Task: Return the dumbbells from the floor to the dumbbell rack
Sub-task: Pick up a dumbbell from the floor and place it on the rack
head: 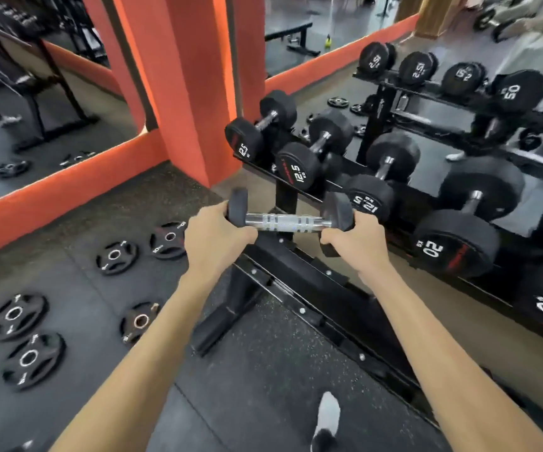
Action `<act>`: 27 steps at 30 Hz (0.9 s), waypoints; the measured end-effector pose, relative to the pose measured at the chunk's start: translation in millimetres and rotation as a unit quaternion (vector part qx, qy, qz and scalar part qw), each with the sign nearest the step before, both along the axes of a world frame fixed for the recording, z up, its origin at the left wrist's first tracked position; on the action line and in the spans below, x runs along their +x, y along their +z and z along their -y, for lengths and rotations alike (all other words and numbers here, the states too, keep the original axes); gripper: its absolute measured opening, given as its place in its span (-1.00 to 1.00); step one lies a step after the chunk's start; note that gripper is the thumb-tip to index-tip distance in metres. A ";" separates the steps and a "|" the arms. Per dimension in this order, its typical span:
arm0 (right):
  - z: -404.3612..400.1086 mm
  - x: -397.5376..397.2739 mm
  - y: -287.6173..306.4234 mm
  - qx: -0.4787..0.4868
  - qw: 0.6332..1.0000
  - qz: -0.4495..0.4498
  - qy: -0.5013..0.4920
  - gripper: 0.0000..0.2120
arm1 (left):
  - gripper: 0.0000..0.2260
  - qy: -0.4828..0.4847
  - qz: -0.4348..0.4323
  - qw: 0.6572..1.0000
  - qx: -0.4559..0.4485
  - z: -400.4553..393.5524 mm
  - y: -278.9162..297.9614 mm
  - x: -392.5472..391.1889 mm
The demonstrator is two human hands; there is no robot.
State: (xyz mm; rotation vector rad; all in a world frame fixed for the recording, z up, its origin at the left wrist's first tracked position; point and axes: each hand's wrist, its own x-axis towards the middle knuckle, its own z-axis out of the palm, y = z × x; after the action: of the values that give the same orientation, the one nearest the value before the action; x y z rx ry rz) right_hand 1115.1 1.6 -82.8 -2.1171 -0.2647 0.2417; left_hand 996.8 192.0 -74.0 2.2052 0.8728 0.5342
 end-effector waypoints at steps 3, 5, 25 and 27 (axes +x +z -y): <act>-19.0 60.1 -17.0 -0.047 0.997 -0.008 0.063 -0.89 | -0.84 0.064 -0.024 0.996 -0.059 -1.4 -29.9 35.4; -36.8 95.5 -31.8 -0.071 0.992 -0.010 0.108 -0.83 | -0.83 0.109 -0.033 0.988 -0.101 -4.0 -52.9 55.1; -222.9 276.0 -256.8 -0.270 0.921 -0.178 0.218 -0.69 | -0.67 0.248 -0.205 0.884 -0.340 -117.2 -279.8 201.0; -236.5 286.5 -273.0 -0.279 0.917 -0.193 0.210 -0.69 | -0.65 0.258 -0.214 0.867 -0.370 -126.4 -303.6 213.9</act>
State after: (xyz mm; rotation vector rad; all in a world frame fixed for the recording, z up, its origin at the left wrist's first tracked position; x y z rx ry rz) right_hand 1401.5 238.1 -355.9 -2.4820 -0.4532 1.0872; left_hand 1210.7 318.4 -377.6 1.3734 1.6059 -0.0923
